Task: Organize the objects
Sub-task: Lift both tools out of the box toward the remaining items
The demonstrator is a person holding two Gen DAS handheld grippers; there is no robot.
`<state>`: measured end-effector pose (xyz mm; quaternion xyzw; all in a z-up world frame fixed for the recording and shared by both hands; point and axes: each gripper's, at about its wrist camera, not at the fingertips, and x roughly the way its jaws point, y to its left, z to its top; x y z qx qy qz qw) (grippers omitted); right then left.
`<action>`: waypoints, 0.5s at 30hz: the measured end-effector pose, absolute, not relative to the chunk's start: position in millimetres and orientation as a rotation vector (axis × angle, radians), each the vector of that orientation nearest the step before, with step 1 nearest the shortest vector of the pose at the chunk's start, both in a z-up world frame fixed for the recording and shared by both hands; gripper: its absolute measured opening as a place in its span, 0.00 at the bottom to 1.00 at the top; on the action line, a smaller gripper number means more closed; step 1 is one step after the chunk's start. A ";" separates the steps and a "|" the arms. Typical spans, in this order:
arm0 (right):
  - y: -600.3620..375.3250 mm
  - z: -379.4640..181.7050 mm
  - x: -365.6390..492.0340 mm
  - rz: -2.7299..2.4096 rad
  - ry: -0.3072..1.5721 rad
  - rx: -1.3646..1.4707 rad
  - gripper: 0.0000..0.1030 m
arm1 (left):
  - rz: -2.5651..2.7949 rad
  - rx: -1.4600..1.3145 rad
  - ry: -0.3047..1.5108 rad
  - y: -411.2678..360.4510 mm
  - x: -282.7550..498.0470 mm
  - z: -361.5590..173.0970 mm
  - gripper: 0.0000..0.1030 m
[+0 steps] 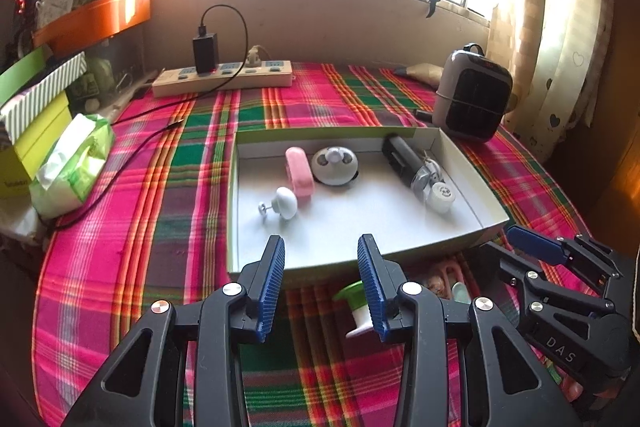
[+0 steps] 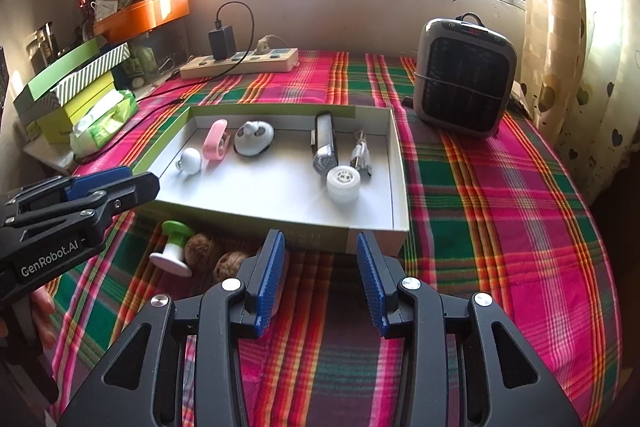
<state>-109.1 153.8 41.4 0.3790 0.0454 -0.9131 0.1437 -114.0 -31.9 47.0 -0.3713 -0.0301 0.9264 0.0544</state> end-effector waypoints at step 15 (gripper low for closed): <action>157.4 29.2 -95.4 -2.610 0.127 1.130 0.46 | 2.740 -1.173 -0.175 -50.7 -98.1 25.3 0.35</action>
